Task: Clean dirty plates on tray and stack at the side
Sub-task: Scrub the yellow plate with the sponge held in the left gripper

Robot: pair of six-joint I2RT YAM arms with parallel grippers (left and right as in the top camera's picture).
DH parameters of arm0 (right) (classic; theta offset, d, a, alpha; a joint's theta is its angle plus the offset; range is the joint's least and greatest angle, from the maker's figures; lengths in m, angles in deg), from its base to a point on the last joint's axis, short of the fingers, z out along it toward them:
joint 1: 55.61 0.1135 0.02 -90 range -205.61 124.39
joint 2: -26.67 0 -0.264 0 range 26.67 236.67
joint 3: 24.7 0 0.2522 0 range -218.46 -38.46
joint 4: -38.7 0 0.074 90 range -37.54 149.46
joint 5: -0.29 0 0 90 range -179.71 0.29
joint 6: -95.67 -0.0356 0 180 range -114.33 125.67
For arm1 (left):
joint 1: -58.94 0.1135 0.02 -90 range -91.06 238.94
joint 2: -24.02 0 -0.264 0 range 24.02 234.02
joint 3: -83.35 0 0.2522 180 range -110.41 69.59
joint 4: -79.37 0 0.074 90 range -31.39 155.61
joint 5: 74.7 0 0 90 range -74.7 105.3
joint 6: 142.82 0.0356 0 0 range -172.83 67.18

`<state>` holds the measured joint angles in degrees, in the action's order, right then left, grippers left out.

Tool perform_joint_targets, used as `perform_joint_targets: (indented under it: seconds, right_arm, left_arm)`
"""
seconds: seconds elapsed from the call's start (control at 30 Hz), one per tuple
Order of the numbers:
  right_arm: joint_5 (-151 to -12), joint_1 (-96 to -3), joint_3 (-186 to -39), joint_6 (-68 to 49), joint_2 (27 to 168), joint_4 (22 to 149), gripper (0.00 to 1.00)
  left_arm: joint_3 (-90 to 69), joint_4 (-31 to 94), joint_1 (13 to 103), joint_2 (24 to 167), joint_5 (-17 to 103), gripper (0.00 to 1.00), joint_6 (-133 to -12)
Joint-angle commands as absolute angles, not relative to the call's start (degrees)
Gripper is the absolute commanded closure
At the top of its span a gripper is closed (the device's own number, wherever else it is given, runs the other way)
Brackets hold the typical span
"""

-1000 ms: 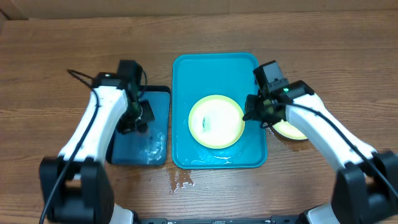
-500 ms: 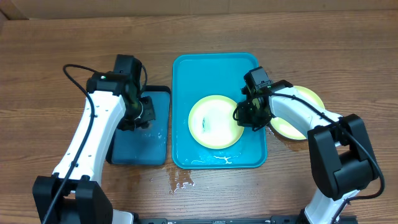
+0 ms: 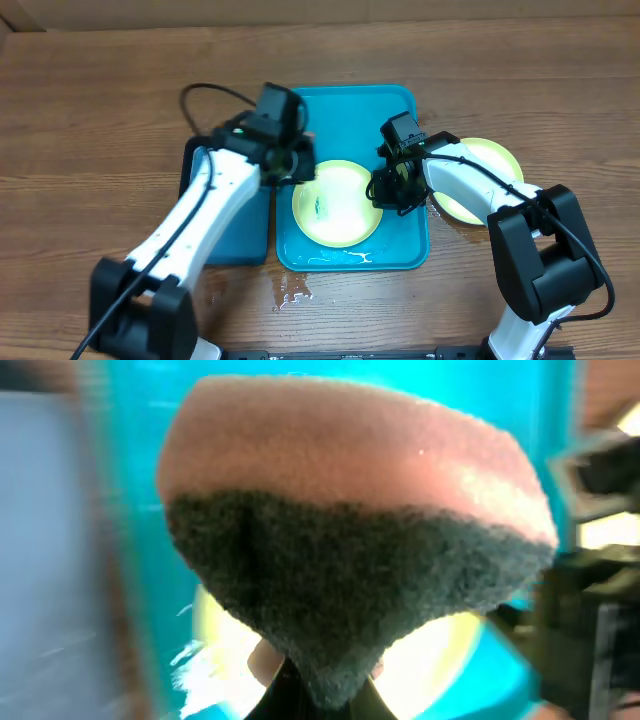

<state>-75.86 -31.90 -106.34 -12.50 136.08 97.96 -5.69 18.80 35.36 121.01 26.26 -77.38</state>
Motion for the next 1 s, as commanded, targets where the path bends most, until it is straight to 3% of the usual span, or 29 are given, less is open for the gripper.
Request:
perform_joint_targets:
  seconds: [0.0, 0.23, 0.43, 0.6, 0.7, 0.97]
  right_arm:
    - [-76.8, -31.6, -106.3, -13.0, 137.8, 98.2, 0.96]
    - [-76.8, -31.6, -106.3, -13.0, 137.8, 98.1, 0.96]
    - [-76.8, -31.6, -106.3, -13.0, 137.8, 98.2, 0.96]
    - [-76.8, -31.6, -106.3, -13.0, 137.8, 98.2, 0.96]
    - [-76.8, -31.6, -106.3, -13.0, 137.8, 98.2, 0.96]
    - [-76.8, -31.6, -106.3, -13.0, 137.8, 98.2, 0.96]
  left_arm:
    - [-6.3, 20.1, 32.4, 128.2, 34.8, 0.96, -82.4]
    - [-6.3, 18.3, 32.1, 137.6, 34.5, 0.96, -86.3]
    - [-6.5, 10.3, 35.3, 139.0, 15.3, 0.96, -87.6]
    - [-6.5, 7.4, 37.4, 139.0, 9.3, 0.96, -86.6]
    - [-6.5, 8.5, 37.5, 139.0, 14.3, 0.96, -84.8]
    - [-6.1, 20.7, 33.3, 139.2, 43.5, 0.96, -78.1]
